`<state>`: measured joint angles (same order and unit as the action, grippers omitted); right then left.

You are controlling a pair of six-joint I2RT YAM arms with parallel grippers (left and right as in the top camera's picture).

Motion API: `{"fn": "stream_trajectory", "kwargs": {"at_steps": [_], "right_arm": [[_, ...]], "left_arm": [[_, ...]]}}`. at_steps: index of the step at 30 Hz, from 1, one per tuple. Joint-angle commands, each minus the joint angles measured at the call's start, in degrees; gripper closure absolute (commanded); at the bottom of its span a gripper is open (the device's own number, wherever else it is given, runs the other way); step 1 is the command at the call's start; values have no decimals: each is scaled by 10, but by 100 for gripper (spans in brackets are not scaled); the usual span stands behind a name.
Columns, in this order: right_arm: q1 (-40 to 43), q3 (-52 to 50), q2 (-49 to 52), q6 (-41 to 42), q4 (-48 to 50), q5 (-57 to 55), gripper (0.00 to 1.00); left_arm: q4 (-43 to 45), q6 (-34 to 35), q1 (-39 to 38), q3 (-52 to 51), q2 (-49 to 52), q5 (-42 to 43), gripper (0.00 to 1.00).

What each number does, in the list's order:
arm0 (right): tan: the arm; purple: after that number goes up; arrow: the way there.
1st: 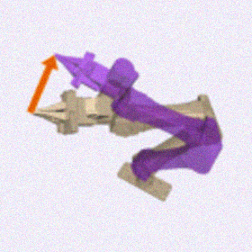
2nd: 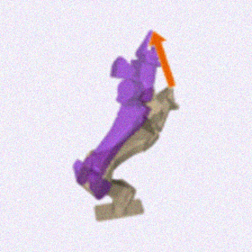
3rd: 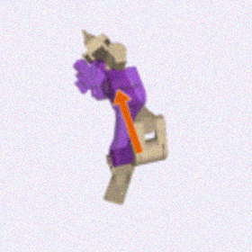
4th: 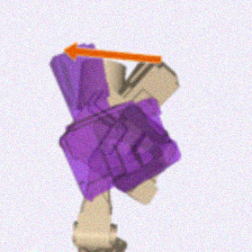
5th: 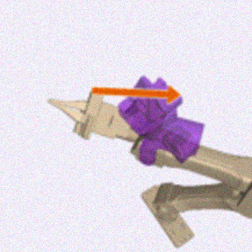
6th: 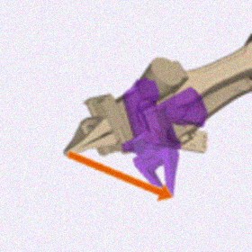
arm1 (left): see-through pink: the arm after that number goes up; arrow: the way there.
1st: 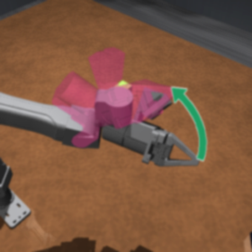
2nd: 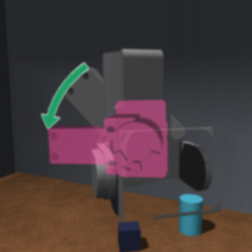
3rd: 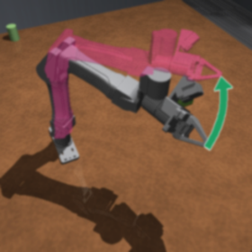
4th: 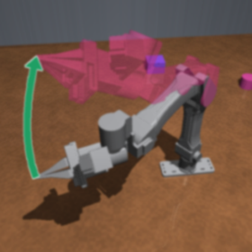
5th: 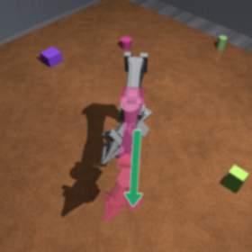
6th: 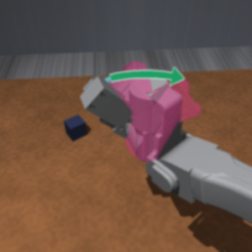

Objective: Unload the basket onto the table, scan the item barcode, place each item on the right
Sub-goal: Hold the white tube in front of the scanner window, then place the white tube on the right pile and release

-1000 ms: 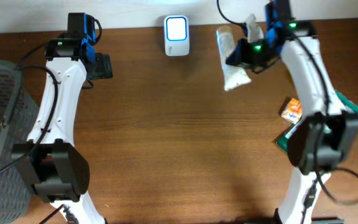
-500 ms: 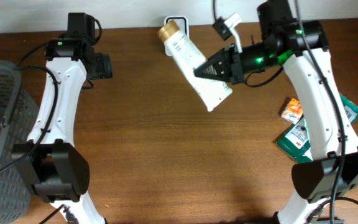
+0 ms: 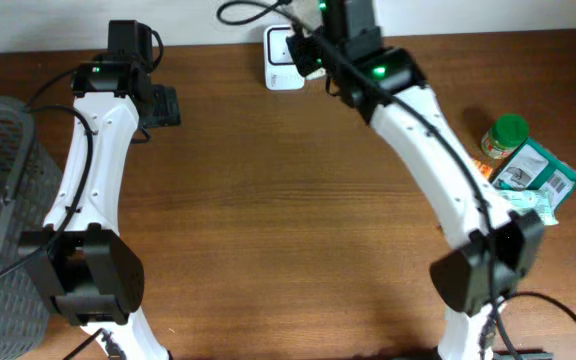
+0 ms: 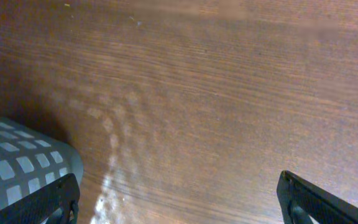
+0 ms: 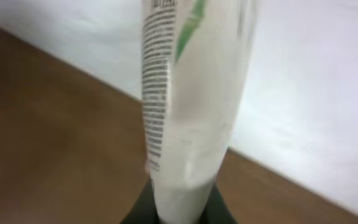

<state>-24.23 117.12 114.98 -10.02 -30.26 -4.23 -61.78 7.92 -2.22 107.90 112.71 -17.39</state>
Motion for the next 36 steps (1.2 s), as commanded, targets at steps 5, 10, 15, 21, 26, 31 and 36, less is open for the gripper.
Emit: {"fn": "stream_trajectory", "kwargs": {"at_steps": [5, 10, 15, 21, 26, 31, 36], "right_arm": [[-7, 13, 162, -279, 197, -162, 96], [-11, 13, 259, -350, 321, -252, 96], [-11, 13, 287, -350, 332, -265, 96], [-20, 13, 281, -353, 322, -295, 96], [-20, 13, 140, -135, 171, -223, 96], [-16, 13, -113, 190, -234, -203, 96], [165, 13, -233, 408, -516, -203, 96]], "left_arm": [[0, -1, 2, 6, -9, -4, 1], [0, -1, 2, 6, -9, -4, 1], [0, -1, 2, 6, -9, -4, 1], [0, -1, 2, 6, -9, -4, 1], [0, -1, 2, 6, -9, -4, 1], [0, -1, 2, 6, -9, -4, 1], [0, -1, 2, 6, -9, -4, 1]]}}
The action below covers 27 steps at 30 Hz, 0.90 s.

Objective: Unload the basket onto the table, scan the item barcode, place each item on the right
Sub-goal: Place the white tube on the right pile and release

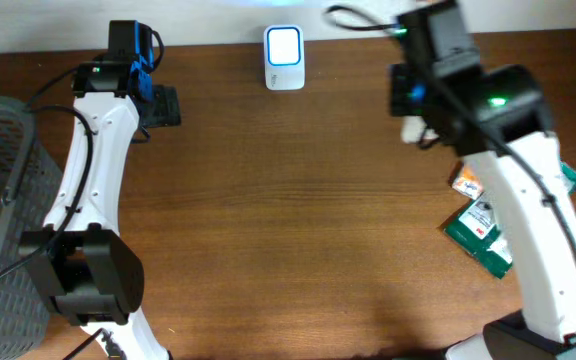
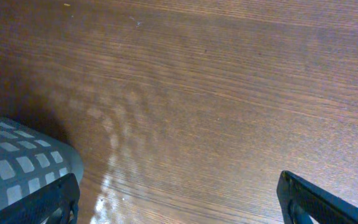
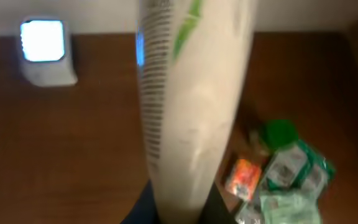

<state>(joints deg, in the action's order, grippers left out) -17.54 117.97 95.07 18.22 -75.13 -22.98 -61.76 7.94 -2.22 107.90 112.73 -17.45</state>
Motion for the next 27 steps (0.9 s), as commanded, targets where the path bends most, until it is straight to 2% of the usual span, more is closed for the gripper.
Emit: {"fn": "stream_trajectory", "kwargs": {"at_steps": [1, 4, 6, 9, 14, 16, 17, 18, 19, 20, 21, 25, 26, 27], "right_arm": [[153, 3, -30, 151, -108, -14, 96], [291, -38, -24, 204, -137, -12, 96], [350, -102, -23, 196, -84, -12, 96], [364, -253, -23, 172, 65, -12, 96], [363, -388, -9, 172, 225, 1, 96], [363, -395, 11, 172, 234, 1, 95], [363, -395, 18, 172, 236, 5, 88], [363, -394, 18, 172, 236, 7, 67], [363, -394, 18, 163, 236, 20, 34], [363, -394, 17, 141, 236, 45, 25], [363, -390, 16, 117, 229, 76, 20], [334, -313, -79, 27, 156, 167, 19], [315, -290, -125, -30, 140, 226, 14], [297, -275, -164, -66, 121, 264, 5]], "left_arm": [[0, -1, 2, 6, -9, -3, 1], [-1, -1, 2, 6, -9, -3, 1], [-1, -1, 2, 6, -9, -4, 1], [-1, -1, 2, 6, -9, -3, 1], [-1, -1, 2, 6, -9, -3, 1], [-1, -1, 2, 6, -9, -3, 1], [-1, -1, 2, 6, -9, -3, 1], [-1, -1, 2, 6, -9, -3, 1], [-1, -1, 2, 6, -9, -4, 1], [-1, -1, 2, 6, -9, -3, 1], [-1, -1, 2, 6, -9, -3, 1], [-1, -1, 2, 6, -9, -3, 1], [-1, -1, 2, 6, -9, -3, 1], [-1, -1, 2, 6, -9, -3, 1]]}}
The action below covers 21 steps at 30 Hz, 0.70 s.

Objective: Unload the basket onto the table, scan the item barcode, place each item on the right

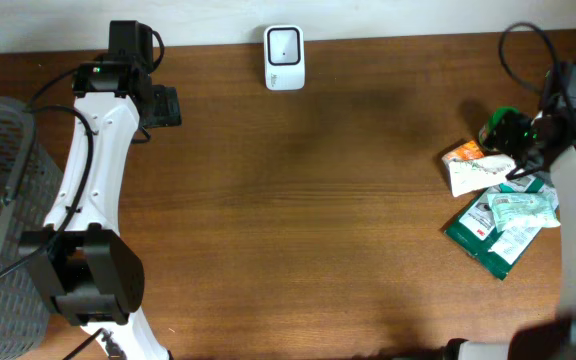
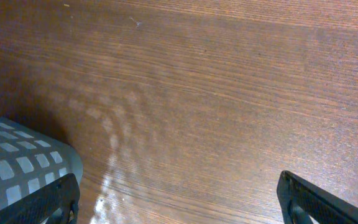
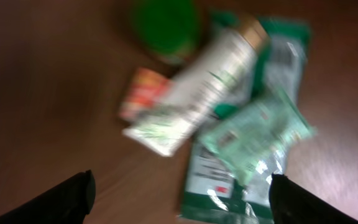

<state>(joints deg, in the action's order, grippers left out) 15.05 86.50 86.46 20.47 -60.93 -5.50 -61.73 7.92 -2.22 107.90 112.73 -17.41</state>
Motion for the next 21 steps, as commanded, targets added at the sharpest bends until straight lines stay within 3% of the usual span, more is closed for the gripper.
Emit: {"fn": "stream_trajectory", "kwargs": {"at_steps": [1, 6, 12, 14, 15, 19, 21], "right_arm": [[-60, 51, -145, -96, -60, 100, 1], [-87, 51, -327, -95, -221, 100, 2], [-87, 36, -381, -113, -218, 67, 2], [-87, -68, -418, -128, -58, 76, 2], [-87, -186, -479, -128, 88, 95, 2], [-87, -552, -687, -127, 449, 113, 2], [-96, -673, -756, -128, 538, 111, 1]], "left_arm": [[-1, -1, 2, 6, -9, -4, 1], [-1, -1, 2, 6, -9, -4, 1], [-1, -1, 2, 6, -9, -4, 1], [-1, -1, 2, 6, -9, -4, 1], [-1, -1, 2, 6, -9, -4, 1], [-1, -1, 2, 6, -9, -4, 1], [-1, -1, 2, 6, -9, -4, 1]]}}
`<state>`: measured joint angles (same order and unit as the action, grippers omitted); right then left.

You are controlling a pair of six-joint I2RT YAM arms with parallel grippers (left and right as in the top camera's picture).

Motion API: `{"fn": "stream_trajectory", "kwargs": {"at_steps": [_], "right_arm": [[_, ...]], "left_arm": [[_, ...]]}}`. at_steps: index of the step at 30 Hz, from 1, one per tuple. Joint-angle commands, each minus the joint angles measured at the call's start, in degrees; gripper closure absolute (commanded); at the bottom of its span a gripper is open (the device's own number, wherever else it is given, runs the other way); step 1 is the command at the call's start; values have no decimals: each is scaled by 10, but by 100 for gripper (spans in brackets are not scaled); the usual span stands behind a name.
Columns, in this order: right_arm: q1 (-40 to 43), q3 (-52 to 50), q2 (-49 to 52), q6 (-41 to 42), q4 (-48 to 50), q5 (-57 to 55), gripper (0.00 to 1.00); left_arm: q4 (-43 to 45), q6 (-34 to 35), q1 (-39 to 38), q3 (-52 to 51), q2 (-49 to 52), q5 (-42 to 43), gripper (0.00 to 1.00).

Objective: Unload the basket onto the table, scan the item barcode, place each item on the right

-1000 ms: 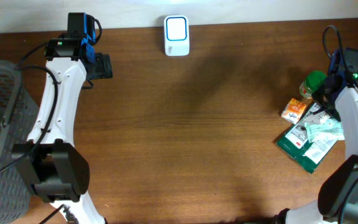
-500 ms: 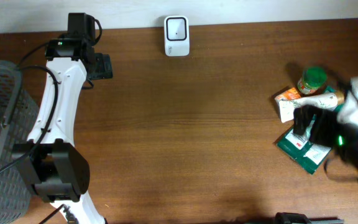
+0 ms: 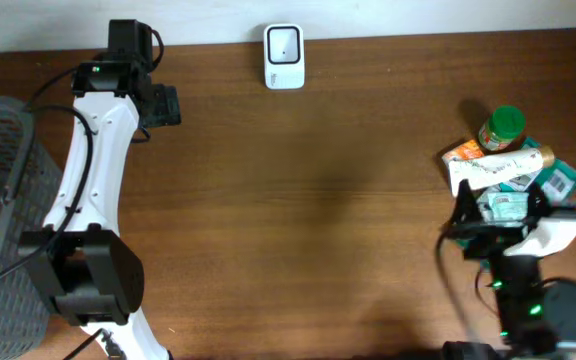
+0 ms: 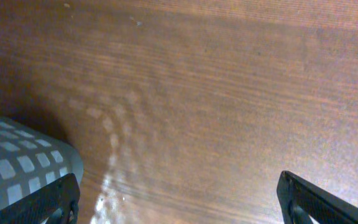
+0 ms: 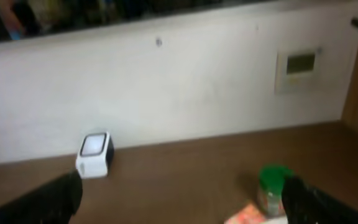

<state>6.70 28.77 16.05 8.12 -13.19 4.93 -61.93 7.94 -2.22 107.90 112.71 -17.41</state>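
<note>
The white barcode scanner [image 3: 284,56] stands at the table's back edge, and it also shows small as the scanner [image 5: 96,155] under the wall. A white tube [image 3: 498,168] lies across the pile of items at the right. My right gripper [image 3: 498,208] sits low at the near right, just in front of the pile. That right gripper [image 5: 188,205] is open and holds nothing. My left gripper [image 3: 164,105] is at the back left, and the left gripper [image 4: 179,205] is open over bare wood.
The pile holds a green-lidded jar [image 3: 504,125], an orange packet [image 3: 460,152] and green packets [image 3: 558,182]. The jar [image 5: 272,186] appears in the right wrist view. A grey mesh basket stands at the left edge; its corner [image 4: 17,168] is close to the left fingers.
My right arm has drawn back from above the pile to the near right edge, its camera now facing the back wall. The tube stays on the pile. The left arm has not moved.
My right gripper first held the white tube up by the scanner at the back. Then it held the tube further right, with the scanner lit blue. Then the tube lay on the pile under the open gripper. Now the right arm sits low at the front.
</note>
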Motion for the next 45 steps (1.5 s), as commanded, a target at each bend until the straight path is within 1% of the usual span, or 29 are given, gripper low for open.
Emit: {"fn": "stream_trajectory", "kwargs": {"at_steps": [1, 3, 4, 6, 8, 9, 26, 28, 29, 30, 31, 32, 34, 35, 36, 37, 38, 39, 40, 41, 42, 44, 45], "right_arm": [[-25, -144, -76, -9, 93, 4, 2], [-50, -224, -109, -50, 159, 2, 2], [-52, -253, -123, -49, 171, -6, 2], [-52, -284, -150, -49, 162, -6, 2], [-52, -285, -159, -49, 127, -6, 2], [-52, -285, -159, -46, 95, -6, 2], [-52, -285, -158, -45, 91, -6, 2], [-52, -285, -158, -45, 91, -6, 2], [-52, -285, -158, -45, 91, -6, 2], [-52, -285, -158, -45, 91, -6, 2], [-52, -285, -158, -45, 91, -6, 2], [-52, -285, -158, -45, 91, -6, 2], [-52, -285, -158, -45, 91, -6, 2], [-52, -285, -158, -45, 91, -6, 2], [-52, -285, -158, -45, 91, -6, 2], [-52, -285, -158, -45, 91, -6, 2], [-52, -285, -158, -45, 91, -6, 2], [-52, -285, -158, -45, 91, -6, 2], [-52, -285, -158, -45, 91, -6, 2], [-52, -285, -158, -45, 91, -6, 2], [-52, -285, -158, -45, 91, -6, 2], [-52, -285, -158, -45, 91, -6, 2], [-52, -285, -158, -45, 91, -6, 2]], "left_arm": [[1, -1, 2, 6, -9, -4, 1], [1, -1, 2, 6, -9, -4, 1], [1, -1, 2, 6, -9, -4, 1], [1, -1, 2, 6, -9, -4, 1], [1, -1, 2, 6, -9, -4, 1], [1, -1, 2, 6, -9, -4, 1], [1, -1, 0, 6, -11, -4, 1], [1, -1, -11, 1, -68, -4, 1], [2, -1, -11, -21, -122, -4, 1], [2, -1, -11, -64, -175, -4, 1], [12, -1, -11, -110, -226, -29, 1], [26, -1, -10, -166, -278, -97, 1], [49, 0, -10, -293, -386, -109, 1], [97, 16, -10, -374, -452, -106, 1], [193, 16, -10, -476, -533, -85, 1], [326, 16, -10, -618, -638, -76, 1], [410, 16, -10, -716, -711, -67, 1], [473, 16, -10, -790, -768, -57, 1], [555, 15, -10, -869, -828, -36, 1], [667, 11, -10, -965, -886, -4, 1], [700, -5, -10, -1010, -965, 2, 1], [696, -139, -10, -1044, -1030, 81, 1], [689, -181, -10, -1050, -1044, 106, 1]]}}
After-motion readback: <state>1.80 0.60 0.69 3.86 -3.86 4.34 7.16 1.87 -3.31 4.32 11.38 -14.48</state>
